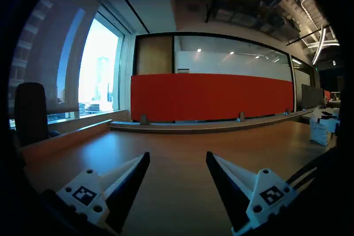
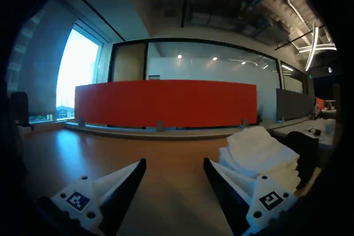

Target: Fold towel

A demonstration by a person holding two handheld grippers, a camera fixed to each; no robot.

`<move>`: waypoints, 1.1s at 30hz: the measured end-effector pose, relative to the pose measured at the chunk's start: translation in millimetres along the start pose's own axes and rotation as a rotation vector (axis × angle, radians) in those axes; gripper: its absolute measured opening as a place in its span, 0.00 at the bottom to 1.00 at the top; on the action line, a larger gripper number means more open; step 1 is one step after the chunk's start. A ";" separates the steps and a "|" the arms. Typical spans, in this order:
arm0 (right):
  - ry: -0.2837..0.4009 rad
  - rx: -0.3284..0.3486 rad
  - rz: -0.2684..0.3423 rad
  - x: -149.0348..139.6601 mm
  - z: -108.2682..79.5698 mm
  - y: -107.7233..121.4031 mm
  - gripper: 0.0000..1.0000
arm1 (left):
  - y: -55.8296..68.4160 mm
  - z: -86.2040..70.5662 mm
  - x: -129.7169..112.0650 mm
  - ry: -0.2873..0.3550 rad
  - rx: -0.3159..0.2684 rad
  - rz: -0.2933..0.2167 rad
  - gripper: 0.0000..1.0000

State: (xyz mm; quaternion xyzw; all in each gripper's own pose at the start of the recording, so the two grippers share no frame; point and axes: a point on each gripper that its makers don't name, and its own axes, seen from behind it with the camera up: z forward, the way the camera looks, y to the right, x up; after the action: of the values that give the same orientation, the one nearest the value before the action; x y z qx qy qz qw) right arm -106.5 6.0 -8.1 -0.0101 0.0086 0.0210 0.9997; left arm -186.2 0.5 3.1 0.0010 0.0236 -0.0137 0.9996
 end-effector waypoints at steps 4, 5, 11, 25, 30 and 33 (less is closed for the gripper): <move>0.000 0.001 0.002 -1.0 0.9 0.1 1.00 | 0.0 0.1 0.2 0.000 0.000 0.000 0.94; -0.001 0.000 0.002 -0.9 1.0 0.4 1.00 | 0.1 0.2 0.2 0.000 0.000 0.000 0.94; -0.002 0.001 0.003 -0.4 1.5 0.2 1.00 | -0.1 0.1 0.5 0.000 0.000 0.000 0.94; -0.002 0.002 0.004 1.2 1.0 -1.4 1.00 | 0.2 -0.2 0.7 0.000 0.000 0.000 0.94; -0.003 0.002 0.004 1.1 1.3 -1.3 1.00 | 0.2 -0.4 1.3 0.000 0.000 0.000 0.94; -0.003 0.002 0.004 1.2 1.1 -1.2 1.00 | 0.6 -0.6 1.8 -0.001 0.000 0.000 0.94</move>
State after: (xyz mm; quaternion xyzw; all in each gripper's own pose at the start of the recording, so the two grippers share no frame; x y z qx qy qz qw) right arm -105.3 4.8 -7.0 -0.0092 0.0074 0.0232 0.9997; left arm -184.3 1.0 2.4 0.0009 0.0233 -0.0136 0.9996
